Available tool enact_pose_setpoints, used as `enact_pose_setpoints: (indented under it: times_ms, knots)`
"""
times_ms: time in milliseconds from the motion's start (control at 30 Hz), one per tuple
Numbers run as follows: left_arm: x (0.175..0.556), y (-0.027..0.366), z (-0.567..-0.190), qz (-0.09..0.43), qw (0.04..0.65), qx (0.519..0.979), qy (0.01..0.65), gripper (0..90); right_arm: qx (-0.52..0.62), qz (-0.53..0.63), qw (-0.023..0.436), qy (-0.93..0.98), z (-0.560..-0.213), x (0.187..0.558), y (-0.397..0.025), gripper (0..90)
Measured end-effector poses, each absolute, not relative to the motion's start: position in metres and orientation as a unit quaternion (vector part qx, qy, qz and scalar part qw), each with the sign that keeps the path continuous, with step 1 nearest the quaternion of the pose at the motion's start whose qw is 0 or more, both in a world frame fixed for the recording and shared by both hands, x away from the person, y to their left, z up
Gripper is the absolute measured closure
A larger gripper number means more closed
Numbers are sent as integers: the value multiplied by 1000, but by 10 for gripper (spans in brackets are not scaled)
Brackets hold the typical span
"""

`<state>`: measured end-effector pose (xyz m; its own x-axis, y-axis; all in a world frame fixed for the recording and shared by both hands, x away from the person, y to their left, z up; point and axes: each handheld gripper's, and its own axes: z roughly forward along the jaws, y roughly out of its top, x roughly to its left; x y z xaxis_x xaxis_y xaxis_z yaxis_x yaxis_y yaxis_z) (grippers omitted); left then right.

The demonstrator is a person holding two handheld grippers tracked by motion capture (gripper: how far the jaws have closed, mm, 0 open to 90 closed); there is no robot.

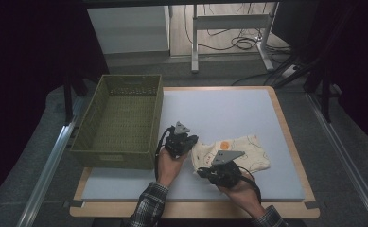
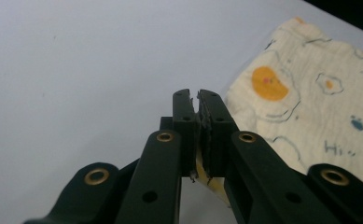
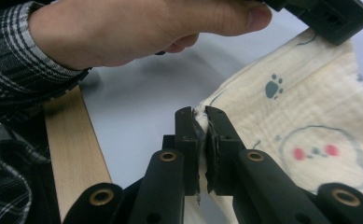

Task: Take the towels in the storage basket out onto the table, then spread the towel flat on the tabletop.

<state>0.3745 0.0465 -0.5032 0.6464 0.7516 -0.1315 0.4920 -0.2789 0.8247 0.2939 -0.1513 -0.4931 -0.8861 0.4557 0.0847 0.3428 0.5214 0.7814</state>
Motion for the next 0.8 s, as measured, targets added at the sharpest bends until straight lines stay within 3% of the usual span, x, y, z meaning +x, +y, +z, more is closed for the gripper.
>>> enact_pose_setpoints:
  times_ms: [800]
  knots:
    - [393,-1,-488,147,460,804,347,857,298,451,89,836,-483,303,-225,844]
